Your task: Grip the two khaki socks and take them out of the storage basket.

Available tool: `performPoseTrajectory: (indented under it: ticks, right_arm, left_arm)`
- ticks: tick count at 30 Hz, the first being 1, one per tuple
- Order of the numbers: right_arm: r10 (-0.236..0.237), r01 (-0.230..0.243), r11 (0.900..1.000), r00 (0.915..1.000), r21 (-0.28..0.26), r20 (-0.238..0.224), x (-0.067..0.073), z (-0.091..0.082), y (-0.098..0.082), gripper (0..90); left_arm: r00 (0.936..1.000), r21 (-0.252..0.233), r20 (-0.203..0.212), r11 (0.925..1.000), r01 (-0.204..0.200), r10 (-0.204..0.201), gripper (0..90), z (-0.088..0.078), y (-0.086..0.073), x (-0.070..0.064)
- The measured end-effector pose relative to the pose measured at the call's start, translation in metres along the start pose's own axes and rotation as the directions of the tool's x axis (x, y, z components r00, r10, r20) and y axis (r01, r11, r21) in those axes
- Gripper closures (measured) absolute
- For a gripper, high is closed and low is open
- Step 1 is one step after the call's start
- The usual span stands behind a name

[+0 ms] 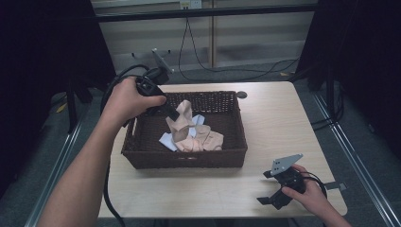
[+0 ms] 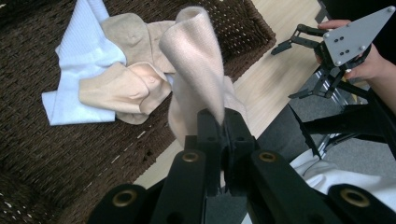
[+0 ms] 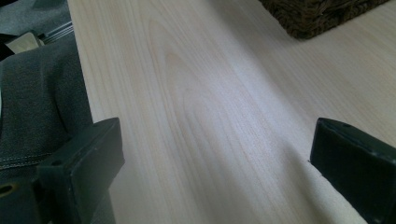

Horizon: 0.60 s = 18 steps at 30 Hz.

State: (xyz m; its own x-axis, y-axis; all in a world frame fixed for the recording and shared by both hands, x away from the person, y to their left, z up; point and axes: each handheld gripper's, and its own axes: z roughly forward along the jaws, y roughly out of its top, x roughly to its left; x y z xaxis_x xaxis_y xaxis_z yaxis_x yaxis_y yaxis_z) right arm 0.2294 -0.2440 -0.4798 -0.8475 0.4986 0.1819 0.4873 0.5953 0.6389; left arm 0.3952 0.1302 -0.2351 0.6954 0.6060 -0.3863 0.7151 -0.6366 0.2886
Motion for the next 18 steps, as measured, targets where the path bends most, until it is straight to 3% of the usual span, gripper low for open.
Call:
performPoseTrajectory:
  ticks: [1, 2, 10, 13, 18]
  right_arm:
    - [-0.004, 0.004, 1.0, 1.0, -0.001, -0.002, 0.0, 0.0, 0.0, 2.4]
    - [-0.004, 0.004, 1.0, 1.0, -0.002, -0.001, 0.0, 0.0, 0.0, 2.4]
    - [-0.006, 0.006, 1.0, 1.0, -0.004, 0.0, 0.0, -0.001, 0.0, 2.4]
    - [-0.006, 0.006, 1.0, 1.0, -0.004, 0.001, 0.0, -0.001, 0.0, 2.4]
    - [-0.006, 0.007, 1.0, 1.0, -0.006, 0.005, 0.0, -0.001, 0.0, 2.4]
  left_arm:
    - [0.9998, -0.018, 0.003, 0.9996, 0.021, -0.021, 87.6, 0.002, 0.0, -0.002]
    - [1.0, 0.005, 0.003, 1.0, -0.004, 0.004, 87.6, 0.001, 0.0, -0.002]
    - [0.9995, 0.027, 0.003, 0.9991, -0.033, 0.033, 87.5, 0.009, -0.007, -0.007]
    - [0.9997, 0.023, 0.003, 0.9994, -0.025, 0.025, 87.5, 0.012, -0.01, -0.008]
    - [0.9982, 0.028, 0.03, 0.9983, -0.052, 0.051, 87.5, 0.018, -0.017, -0.01]
